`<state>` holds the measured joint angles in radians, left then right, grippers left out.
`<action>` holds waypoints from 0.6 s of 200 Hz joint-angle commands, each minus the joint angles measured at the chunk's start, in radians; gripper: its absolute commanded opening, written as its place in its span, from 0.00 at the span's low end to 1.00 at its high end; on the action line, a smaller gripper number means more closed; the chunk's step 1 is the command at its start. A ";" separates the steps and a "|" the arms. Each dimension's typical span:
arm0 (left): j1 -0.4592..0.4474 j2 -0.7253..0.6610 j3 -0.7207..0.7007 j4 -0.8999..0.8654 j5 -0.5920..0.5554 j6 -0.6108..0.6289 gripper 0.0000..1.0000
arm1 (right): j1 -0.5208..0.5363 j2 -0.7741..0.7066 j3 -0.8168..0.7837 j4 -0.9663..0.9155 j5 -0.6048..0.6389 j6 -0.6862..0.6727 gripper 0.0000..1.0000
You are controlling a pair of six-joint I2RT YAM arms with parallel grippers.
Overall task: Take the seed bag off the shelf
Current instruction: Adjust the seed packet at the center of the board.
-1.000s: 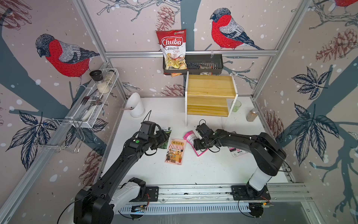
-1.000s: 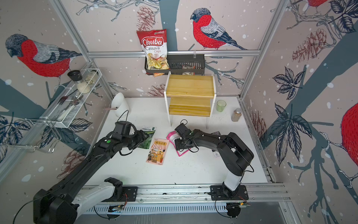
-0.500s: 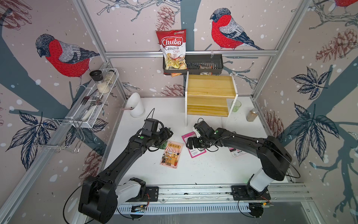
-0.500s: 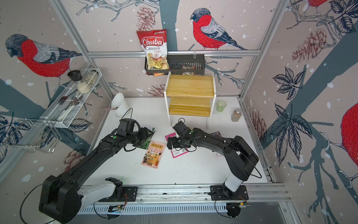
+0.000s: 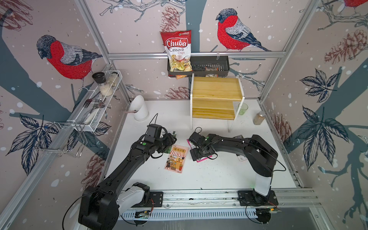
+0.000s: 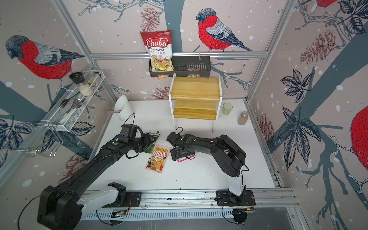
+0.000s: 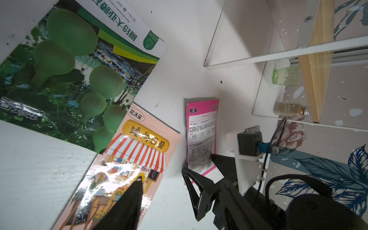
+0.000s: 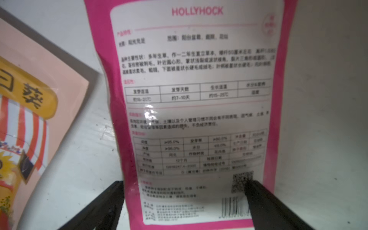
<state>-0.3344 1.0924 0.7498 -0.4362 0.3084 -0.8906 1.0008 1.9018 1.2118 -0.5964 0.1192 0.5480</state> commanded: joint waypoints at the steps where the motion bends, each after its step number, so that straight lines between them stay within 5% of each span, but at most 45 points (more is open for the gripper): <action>1: 0.005 -0.010 -0.010 -0.021 -0.017 0.005 0.66 | -0.003 0.028 -0.025 0.007 -0.025 -0.008 0.99; 44: 0.008 -0.033 -0.024 -0.035 -0.028 0.004 0.66 | -0.010 0.024 -0.115 0.075 -0.065 -0.002 0.77; 120: 0.007 0.018 0.006 0.010 0.017 0.011 0.66 | -0.039 -0.083 -0.234 0.264 -0.233 0.028 0.58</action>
<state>-0.3290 1.0893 0.7315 -0.4595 0.2966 -0.8909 0.9745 1.8179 1.0359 -0.3817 0.1486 0.5419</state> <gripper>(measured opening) 0.657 0.599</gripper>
